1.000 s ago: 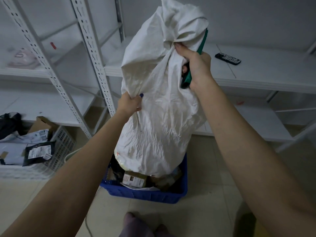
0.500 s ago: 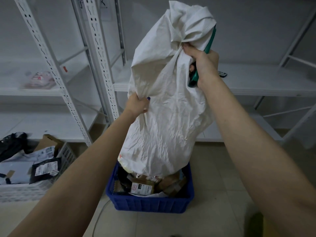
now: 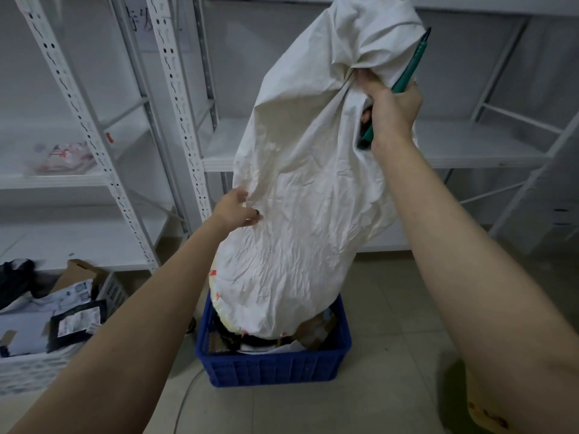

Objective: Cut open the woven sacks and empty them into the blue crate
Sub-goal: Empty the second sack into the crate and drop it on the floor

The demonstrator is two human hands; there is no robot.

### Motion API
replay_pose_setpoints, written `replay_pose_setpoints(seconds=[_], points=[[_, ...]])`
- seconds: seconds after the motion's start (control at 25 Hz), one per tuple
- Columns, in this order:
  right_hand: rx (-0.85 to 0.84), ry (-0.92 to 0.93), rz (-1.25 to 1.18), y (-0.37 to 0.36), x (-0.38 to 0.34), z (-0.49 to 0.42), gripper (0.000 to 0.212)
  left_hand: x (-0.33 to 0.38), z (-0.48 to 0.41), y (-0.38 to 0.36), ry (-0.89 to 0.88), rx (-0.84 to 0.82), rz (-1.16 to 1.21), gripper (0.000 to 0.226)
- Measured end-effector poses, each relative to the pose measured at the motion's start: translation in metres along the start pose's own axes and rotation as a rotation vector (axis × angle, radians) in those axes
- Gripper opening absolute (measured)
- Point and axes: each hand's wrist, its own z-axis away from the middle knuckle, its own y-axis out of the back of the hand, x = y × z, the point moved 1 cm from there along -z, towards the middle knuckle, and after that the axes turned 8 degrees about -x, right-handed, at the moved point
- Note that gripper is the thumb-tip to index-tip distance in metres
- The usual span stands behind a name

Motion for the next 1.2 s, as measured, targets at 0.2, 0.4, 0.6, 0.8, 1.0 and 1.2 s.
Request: replay_pose_setpoints(seconds=[0.2,0.4,0.6,0.8,1.0,1.2], points=[[0.093,0.039,0.012,0.037,-0.034,-0.006,0.073,0.019,-0.001,-0.009,-0.05,0.18,-0.31,0.082],[0.151,0.055,-0.057,0.089,-0.066,0.008,0.042,0.025,0.01,-0.042,-0.049,-0.049,-0.246,0.114],[0.234,0.044,-0.07,0.132,-0.093,0.032,0.03,0.03,0.025,-0.087,-0.104,-0.175,-0.204,0.08],[0.31,0.052,-0.071,0.178,-0.117,0.044,0.025,0.04,0.032,-0.119,-0.111,-0.217,-0.345,0.041],[0.374,0.025,-0.048,0.222,-0.119,0.061,0.023,0.045,0.049,-0.158,-0.226,-0.28,-0.411,0.05],[0.386,-0.043,-0.02,0.258,-0.114,0.075,0.021,0.039,0.055,-0.19,-0.232,-0.37,-0.453,0.012]])
